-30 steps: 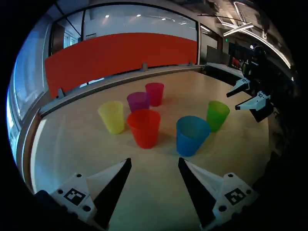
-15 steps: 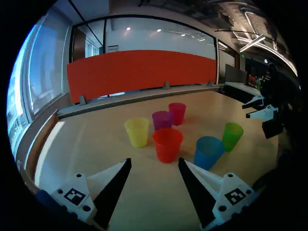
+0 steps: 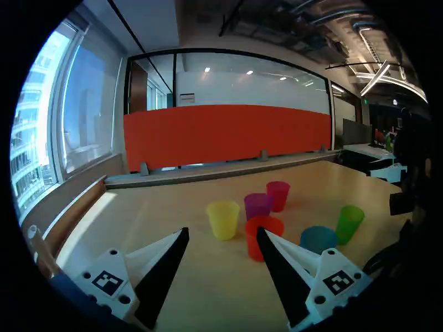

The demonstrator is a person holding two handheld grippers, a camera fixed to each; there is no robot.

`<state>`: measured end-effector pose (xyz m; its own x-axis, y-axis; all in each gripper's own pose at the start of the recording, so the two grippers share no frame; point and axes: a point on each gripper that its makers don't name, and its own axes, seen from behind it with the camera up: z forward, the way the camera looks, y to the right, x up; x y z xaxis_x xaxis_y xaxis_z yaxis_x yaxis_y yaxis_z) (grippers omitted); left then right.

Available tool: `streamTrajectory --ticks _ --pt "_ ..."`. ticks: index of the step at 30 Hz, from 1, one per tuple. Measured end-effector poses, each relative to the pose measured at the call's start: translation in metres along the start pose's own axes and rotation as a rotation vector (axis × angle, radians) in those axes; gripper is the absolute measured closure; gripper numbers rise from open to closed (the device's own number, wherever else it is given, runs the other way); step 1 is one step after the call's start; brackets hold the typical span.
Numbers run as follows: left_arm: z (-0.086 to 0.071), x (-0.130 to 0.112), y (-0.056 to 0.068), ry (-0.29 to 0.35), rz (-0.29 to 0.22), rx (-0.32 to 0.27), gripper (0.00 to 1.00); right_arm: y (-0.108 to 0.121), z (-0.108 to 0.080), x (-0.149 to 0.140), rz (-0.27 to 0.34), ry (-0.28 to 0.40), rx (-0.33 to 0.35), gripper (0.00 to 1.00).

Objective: Pour water

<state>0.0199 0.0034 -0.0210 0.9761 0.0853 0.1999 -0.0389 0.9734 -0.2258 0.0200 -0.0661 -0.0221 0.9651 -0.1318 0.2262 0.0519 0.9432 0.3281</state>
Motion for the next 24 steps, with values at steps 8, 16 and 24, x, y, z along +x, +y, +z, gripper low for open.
streamTrajectory --ticks 8,16,24 --pt "-0.002 0.015 -0.006 0.069 -0.018 0.056 0.1 0.017 -0.005 0.029 0.012 0.128 -0.098 0.0" --pt "-0.005 0.024 -0.009 0.143 -0.057 0.11 0.1 0.027 -0.015 0.049 0.045 0.229 -0.16 0.0" --pt "-0.007 0.03 -0.008 0.189 -0.062 0.138 0.1 0.034 -0.025 0.052 0.052 0.271 -0.231 0.0"
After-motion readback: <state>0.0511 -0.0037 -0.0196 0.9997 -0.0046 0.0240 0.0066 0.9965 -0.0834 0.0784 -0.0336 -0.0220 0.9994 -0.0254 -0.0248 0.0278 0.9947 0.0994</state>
